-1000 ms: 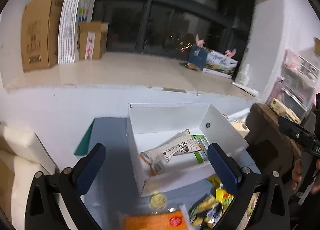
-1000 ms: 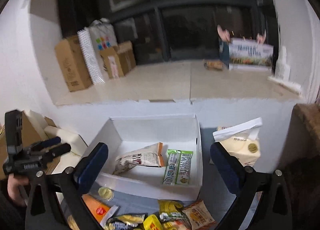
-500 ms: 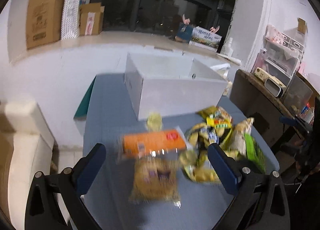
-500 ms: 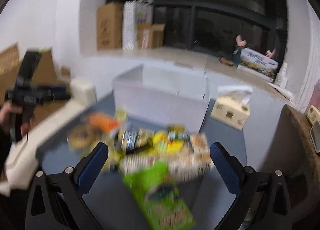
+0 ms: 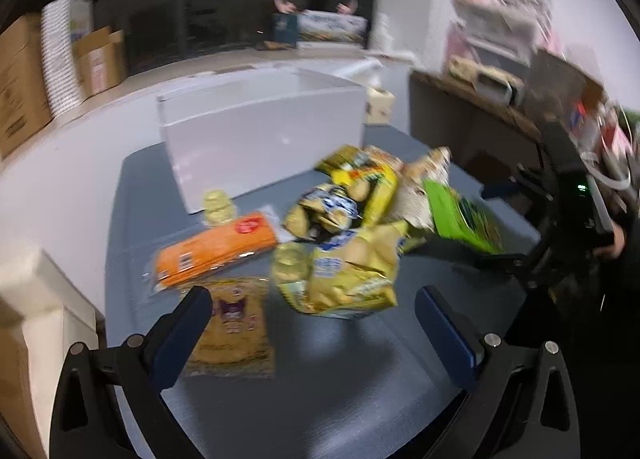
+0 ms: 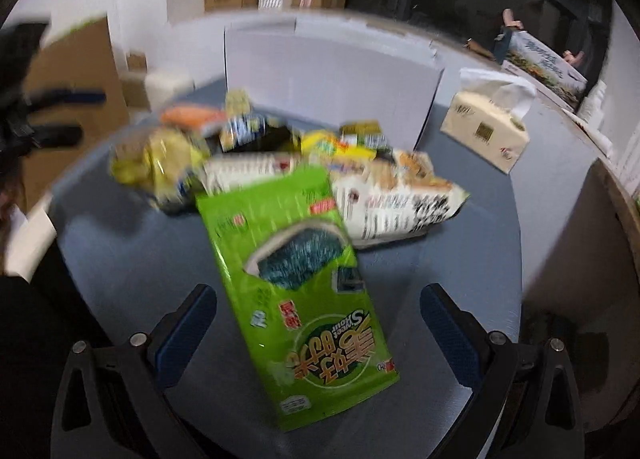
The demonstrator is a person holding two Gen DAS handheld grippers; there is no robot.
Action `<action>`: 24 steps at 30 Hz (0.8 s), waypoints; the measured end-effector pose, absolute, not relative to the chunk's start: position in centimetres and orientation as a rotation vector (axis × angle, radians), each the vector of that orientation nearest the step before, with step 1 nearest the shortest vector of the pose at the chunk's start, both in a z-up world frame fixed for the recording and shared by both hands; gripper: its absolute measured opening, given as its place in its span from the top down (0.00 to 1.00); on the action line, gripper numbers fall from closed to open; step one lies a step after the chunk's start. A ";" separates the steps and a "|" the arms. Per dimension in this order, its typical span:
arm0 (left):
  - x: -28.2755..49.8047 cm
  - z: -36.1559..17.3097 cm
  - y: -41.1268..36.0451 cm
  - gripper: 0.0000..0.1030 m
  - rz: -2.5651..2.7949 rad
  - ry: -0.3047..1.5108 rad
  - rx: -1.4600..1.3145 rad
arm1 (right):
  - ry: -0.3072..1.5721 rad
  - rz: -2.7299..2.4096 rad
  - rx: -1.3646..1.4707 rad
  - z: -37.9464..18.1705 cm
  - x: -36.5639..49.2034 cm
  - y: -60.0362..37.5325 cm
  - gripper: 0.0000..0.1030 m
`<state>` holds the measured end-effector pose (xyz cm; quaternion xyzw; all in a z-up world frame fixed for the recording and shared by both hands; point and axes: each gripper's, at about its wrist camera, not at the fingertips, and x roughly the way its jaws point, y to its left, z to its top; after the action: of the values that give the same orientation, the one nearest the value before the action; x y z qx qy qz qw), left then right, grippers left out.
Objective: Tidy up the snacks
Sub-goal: 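Lift the green seaweed pack with the right tool toward the box, then grasp a yellow chip bag with the left tool while the right drops the seaweed pack in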
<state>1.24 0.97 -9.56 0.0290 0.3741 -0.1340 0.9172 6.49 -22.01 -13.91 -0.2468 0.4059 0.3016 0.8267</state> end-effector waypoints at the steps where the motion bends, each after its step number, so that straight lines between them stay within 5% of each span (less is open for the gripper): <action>1: 1.4 -9.7 0.4 0.00 -0.282 0.775 0.080 | 0.866 0.630 -0.552 -14.4 6.6 -21.7 0.01; 3: 1.8 -9.9 -0.4 0.00 -0.294 0.784 0.107 | 0.889 0.653 -0.543 -15.3 7.0 -21.6 0.31; 24: 8.2 -14.4 -5.7 0.00 -0.273 0.943 0.262 | 0.815 0.603 -0.119 -8.9 3.6 -29.4 0.32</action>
<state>8.15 -5.65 -14.36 0.1253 0.4514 -0.1308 0.8738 3.61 -29.43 -8.91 -0.0569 0.3899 0.2886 0.8726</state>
